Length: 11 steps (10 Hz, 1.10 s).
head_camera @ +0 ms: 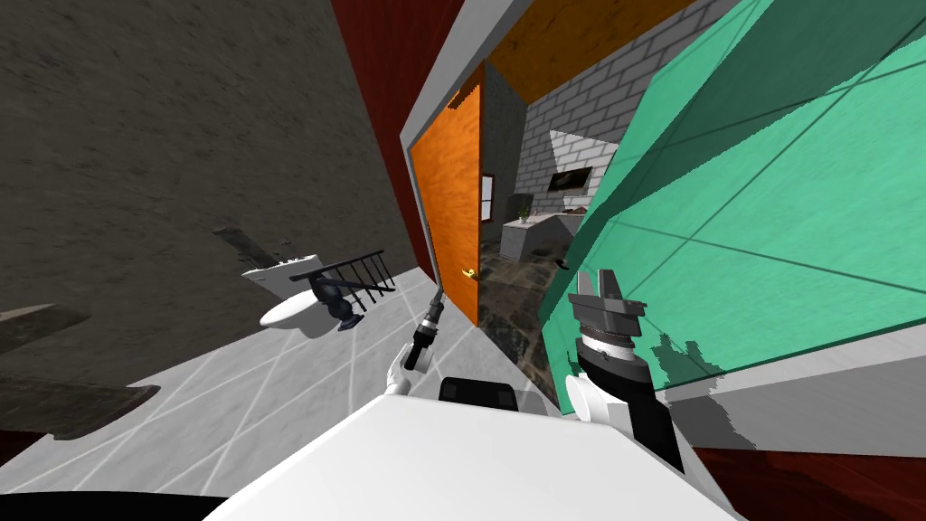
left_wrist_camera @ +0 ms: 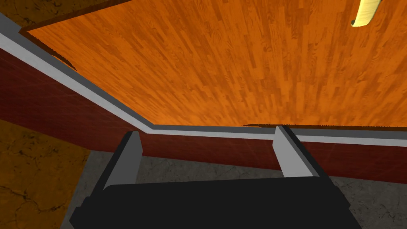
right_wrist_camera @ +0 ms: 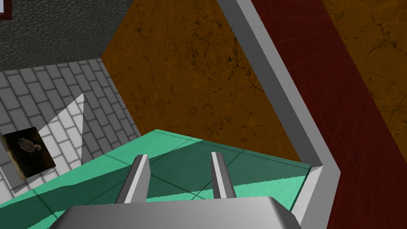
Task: Push the door open
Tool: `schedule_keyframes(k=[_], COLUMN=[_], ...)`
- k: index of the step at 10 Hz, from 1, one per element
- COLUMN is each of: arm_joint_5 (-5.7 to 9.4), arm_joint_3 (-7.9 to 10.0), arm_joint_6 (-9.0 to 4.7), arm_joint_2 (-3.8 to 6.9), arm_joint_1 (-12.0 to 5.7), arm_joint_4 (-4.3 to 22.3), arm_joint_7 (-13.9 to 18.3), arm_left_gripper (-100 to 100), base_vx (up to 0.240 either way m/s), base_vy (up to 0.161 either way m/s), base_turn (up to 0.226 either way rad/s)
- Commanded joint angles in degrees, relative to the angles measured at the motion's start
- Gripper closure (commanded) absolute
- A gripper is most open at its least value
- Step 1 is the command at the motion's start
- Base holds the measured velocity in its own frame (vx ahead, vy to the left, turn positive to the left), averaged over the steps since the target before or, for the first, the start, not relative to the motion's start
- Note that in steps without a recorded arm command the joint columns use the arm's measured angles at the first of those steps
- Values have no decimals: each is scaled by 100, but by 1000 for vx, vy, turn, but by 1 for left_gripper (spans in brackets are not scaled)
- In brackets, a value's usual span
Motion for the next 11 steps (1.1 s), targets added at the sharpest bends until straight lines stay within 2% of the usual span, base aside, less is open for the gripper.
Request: schedule_keyframes(k=[1, 11], arm_joint_5=[-29, -230], arm_joint_3=[-1, -66], arm_joint_6=[-75, -311], arm_joint_2=[4, -22], arm_joint_1=[-123, -743], arm_joint_4=[286, 1783], arm_joint_7=[59, 390], arm_left_gripper=[-100, -100], base_vx=[80, 72], base_vy=[68, 76], base_turn=[-104, -96])
